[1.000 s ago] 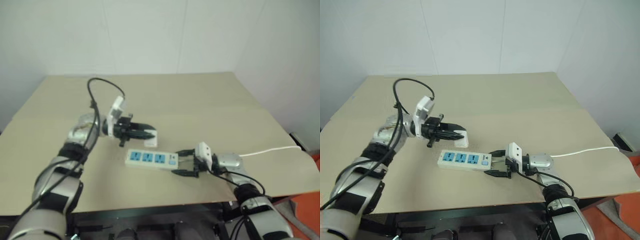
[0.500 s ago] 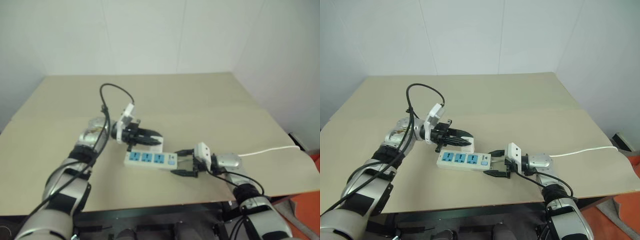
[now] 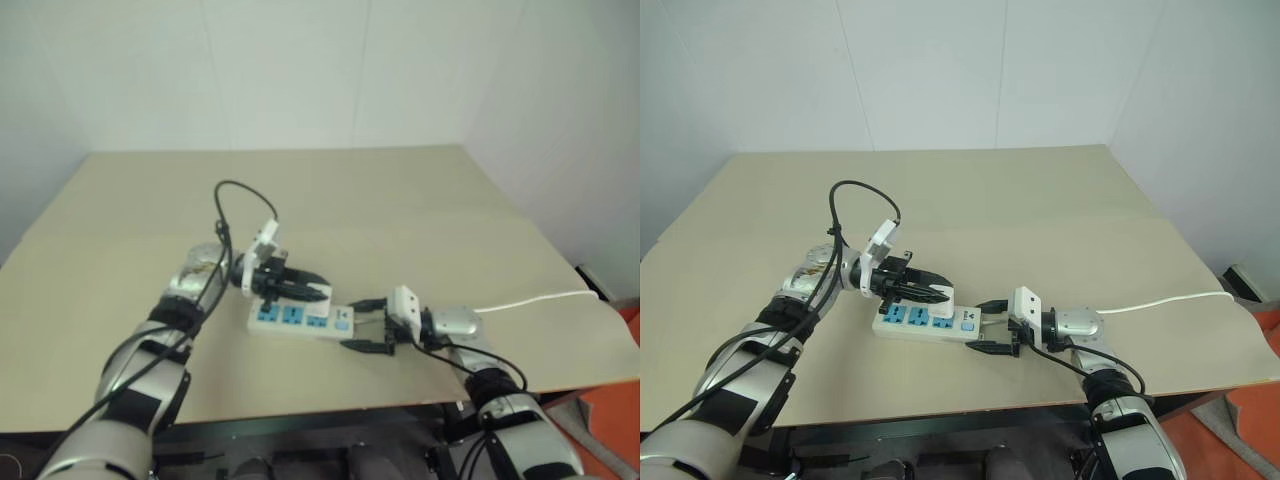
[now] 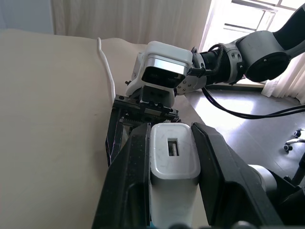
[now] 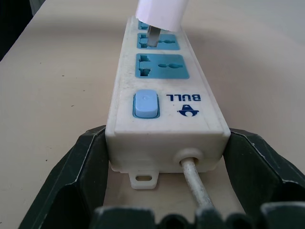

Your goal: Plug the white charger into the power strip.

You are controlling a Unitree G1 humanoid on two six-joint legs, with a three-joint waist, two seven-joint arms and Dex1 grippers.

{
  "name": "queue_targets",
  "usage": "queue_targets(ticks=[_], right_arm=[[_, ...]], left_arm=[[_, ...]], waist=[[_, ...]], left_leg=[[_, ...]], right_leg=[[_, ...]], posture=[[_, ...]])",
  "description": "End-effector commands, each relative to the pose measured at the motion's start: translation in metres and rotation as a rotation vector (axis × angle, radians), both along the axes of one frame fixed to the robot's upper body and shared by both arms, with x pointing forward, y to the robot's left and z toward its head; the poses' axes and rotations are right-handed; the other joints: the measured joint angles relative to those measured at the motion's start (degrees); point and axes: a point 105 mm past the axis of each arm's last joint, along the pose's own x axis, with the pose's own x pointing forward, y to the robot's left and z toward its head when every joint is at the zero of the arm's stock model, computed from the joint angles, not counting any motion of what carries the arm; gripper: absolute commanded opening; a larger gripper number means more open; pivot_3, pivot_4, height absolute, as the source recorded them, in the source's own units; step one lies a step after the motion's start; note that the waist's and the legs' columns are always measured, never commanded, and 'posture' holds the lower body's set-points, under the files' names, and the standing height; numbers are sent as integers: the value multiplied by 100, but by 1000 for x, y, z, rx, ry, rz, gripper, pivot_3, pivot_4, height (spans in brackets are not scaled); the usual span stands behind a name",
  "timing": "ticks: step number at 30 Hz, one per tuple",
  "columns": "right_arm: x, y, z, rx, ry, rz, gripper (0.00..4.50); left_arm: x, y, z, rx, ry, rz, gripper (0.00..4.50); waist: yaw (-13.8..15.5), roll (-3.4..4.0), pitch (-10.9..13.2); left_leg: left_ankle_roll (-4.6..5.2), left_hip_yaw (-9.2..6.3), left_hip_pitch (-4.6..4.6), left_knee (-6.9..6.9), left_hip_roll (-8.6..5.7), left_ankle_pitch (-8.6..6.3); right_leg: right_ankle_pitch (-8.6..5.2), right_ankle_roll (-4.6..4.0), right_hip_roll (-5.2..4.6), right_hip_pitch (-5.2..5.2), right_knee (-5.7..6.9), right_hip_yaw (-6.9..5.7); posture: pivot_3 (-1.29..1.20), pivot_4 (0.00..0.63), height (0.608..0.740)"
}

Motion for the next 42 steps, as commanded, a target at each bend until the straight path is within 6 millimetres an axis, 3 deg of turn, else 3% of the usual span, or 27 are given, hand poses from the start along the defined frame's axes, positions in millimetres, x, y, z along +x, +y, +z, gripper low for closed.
queue_targets(ticks=[1, 13, 42], right_arm=[[-14, 1, -32, -107, 90, 30, 3424], [-14, 0, -33, -109, 90, 21, 3424], [-16, 2, -37, -121, 98, 23, 3424]], left_arm=[[0, -2, 2, -1, -28, -9, 998], [2, -8, -6, 20, -7, -13, 998], [2, -2, -21, 134, -18, -22, 998]], waist=[[0, 0, 0], [0, 0, 0], [-18, -3, -4]], left_leg=[[0, 0, 0, 0, 0, 0], [0, 0, 7, -1, 0, 0], [-1, -1, 59, -29, 0, -1]], right_leg=[[0, 0, 0, 0, 0, 0], [-2, -3, 0, 6, -2, 0], [-10, -17, -1, 57, -20, -1]], posture=[[0, 150, 740], [0, 150, 740], [0, 150, 740]])
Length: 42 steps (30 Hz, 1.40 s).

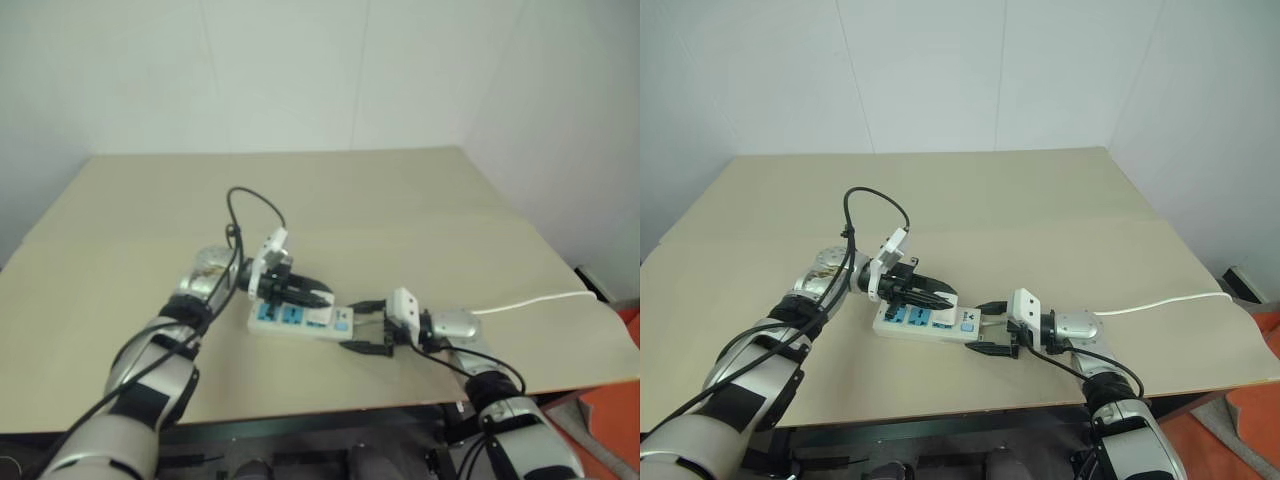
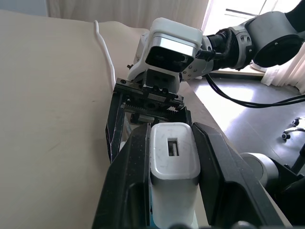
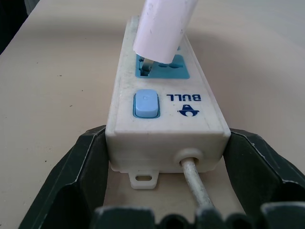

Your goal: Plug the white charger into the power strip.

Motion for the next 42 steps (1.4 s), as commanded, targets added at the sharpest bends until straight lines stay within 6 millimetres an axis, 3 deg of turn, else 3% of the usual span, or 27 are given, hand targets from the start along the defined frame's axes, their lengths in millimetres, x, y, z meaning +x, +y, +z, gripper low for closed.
queue_targets(ticks=[1, 23, 42], right_arm=[[-15, 1, -34, -117, 98, 33, 3424], [-16, 2, -36, -118, 96, 32, 3424], [-17, 3, -36, -114, 85, 35, 3424]], left_arm=[[-2, 5, -7, 77, -20, -19, 998], [0, 13, -11, 36, -38, 16, 998], [-11, 30, -47, 75, -88, 41, 998]], waist=[[-9, -1, -3], [-68, -4, -20], [-74, -10, -53]], left_leg=[[0, 0, 1, -3, 0, 0], [0, -3, 6, -29, 1, 0], [0, -4, 18, -38, 2, 0]], right_leg=[[0, 0, 0, 0, -1, 0], [-10, -17, 1, 0, -19, 0], [-27, -47, 2, 7, -21, 1]], posture=[[0, 150, 740], [0, 150, 740], [0, 150, 740]])
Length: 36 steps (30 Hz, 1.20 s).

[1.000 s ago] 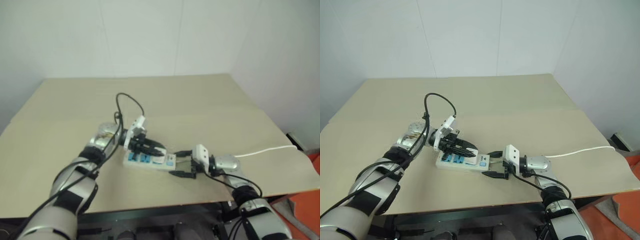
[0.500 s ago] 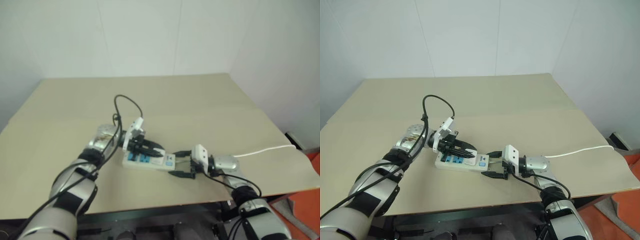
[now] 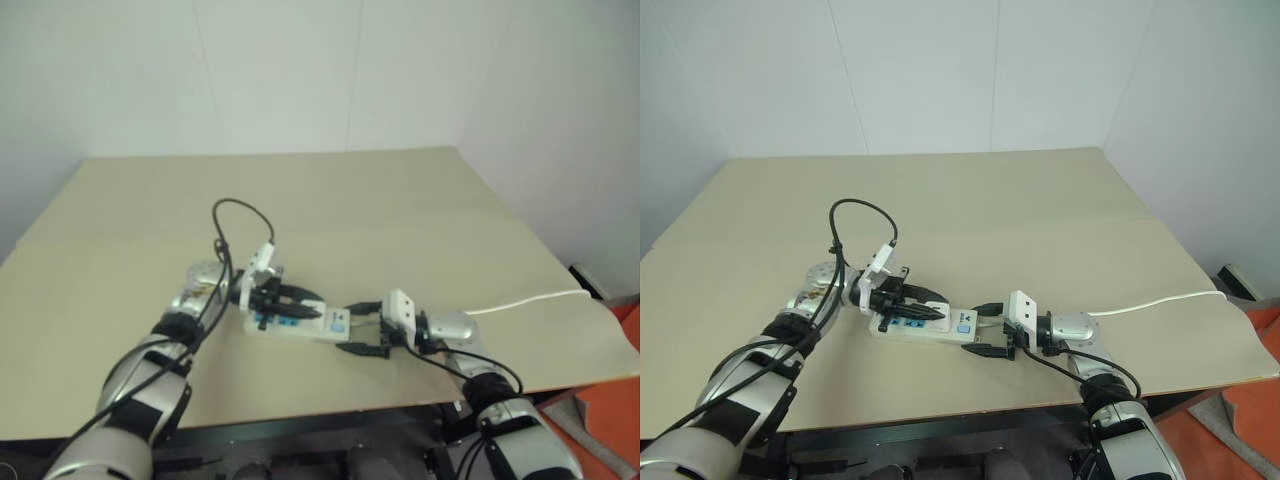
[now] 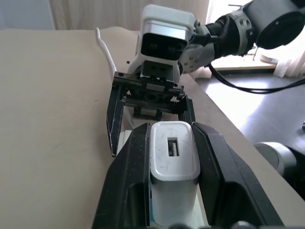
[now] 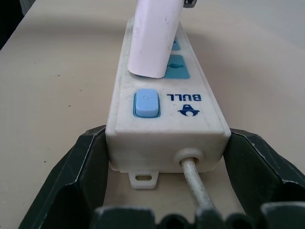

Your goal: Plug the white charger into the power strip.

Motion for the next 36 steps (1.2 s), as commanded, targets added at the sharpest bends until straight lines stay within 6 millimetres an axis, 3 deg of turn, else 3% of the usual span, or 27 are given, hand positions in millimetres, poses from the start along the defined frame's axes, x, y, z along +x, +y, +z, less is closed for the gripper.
queue_targets(ticks=[1, 18, 29, 36], right_arm=[[-16, -2, -34, -117, 87, 38, 3424], [-18, -1, -36, -117, 88, 38, 3424], [-17, 0, -35, -117, 83, 40, 3424], [-18, 0, -35, -116, 107, 51, 3424]], left_arm=[[-4, 16, -28, 113, 43, 34, 998], [-8, 21, -41, 117, 73, 54, 998], [-3, 22, -32, 76, 39, 75, 4437], [0, 26, -18, 94, -8, 62, 4475]], waist=[[4, 0, -12], [15, 14, -60], [-3, 18, -64], [-12, 18, -63]], left_leg=[[0, 0, 4, 0, 0, 0], [0, -2, 17, -7, -1, 0], [0, -3, 14, -20, 0, -1], [-1, -3, 8, -21, 1, -1]], right_leg=[[-3, -5, 0, 3, 0, 0], [-10, -17, 0, 11, -1, 1], [-17, -29, 3, 4, -3, 3], [-18, -29, 3, 1, -9, 3]], posture=[[0, 150, 740], [0, 150, 740], [0, 150, 740], [0, 150, 740]])
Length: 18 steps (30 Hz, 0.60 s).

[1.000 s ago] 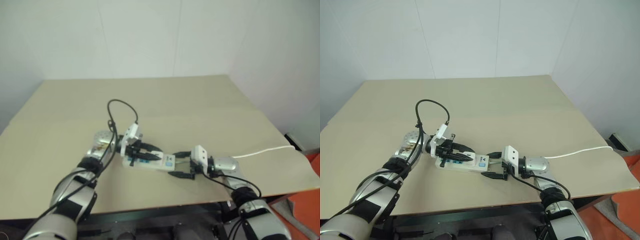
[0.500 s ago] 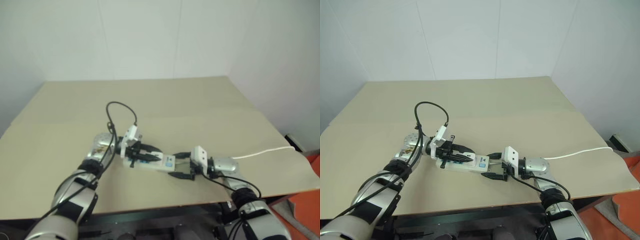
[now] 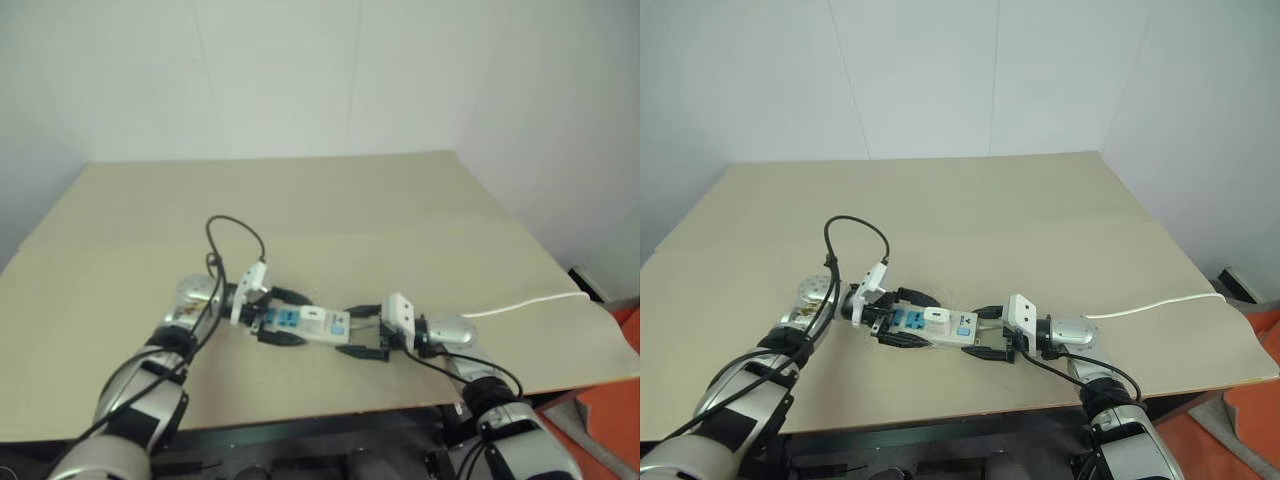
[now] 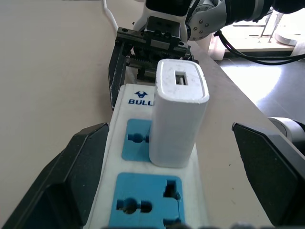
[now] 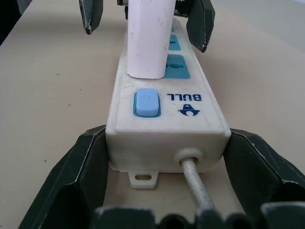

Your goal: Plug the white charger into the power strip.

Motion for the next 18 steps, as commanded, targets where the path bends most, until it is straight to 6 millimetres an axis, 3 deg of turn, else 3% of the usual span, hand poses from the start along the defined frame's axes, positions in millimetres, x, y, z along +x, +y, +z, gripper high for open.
queue_targets(ticks=[1, 3, 6, 11, 15, 18], right_arm=[[-14, -1, -30, -108, 105, 53, 3424], [-11, -1, -29, -113, 114, 39, 3424], [-12, -3, -25, -114, 136, 63, 4384], [-10, -17, -12, -102, 82, 41, 4477], [-15, -61, 27, -93, -63, -40, 4477], [-25, -82, 48, -95, -121, -87, 4477]], left_arm=[[4, 6, 12, 21, -29, 5, 4475], [6, 10, 27, -21, -43, 17, 4475], [8, 20, 53, -105, -85, 47, 4500], [7, 50, 76, -155, -140, 130, 4500], [-14, 101, 78, -85, -173, 243, 4500], [-32, 124, 75, -34, -176, 302, 4500]], waist=[[-2, 0, 3], [-4, -2, 9], [11, -5, 22], [57, -5, 26], [154, 22, 42], [272, 30, 59]], left_leg=[[0, 0, 0, 0, 0, 0], [0, -1, -10, -1, 1, 0], [0, -1, -30, 0, 5, 0], [-1, 0, -57, -1, 5, 0], [-14, 3, -91, -7, 6, -9], [-18, 5, -175, -5, 4, -15]], right_leg=[[0, 0, 0, -1, 0, 0], [0, 0, 2, -10, 2, 0], [1, 1, 5, -27, 3, -1], [3, 6, 3, -48, -5, -6], [19, 36, 0, -77, -27, -6], [17, 42, -10, -150, -36, -10]], posture=[[0, 150, 740], [0, 150, 740], [0, 150, 740], [0, 150, 740], [0, 150, 740], [0, 150, 740]])
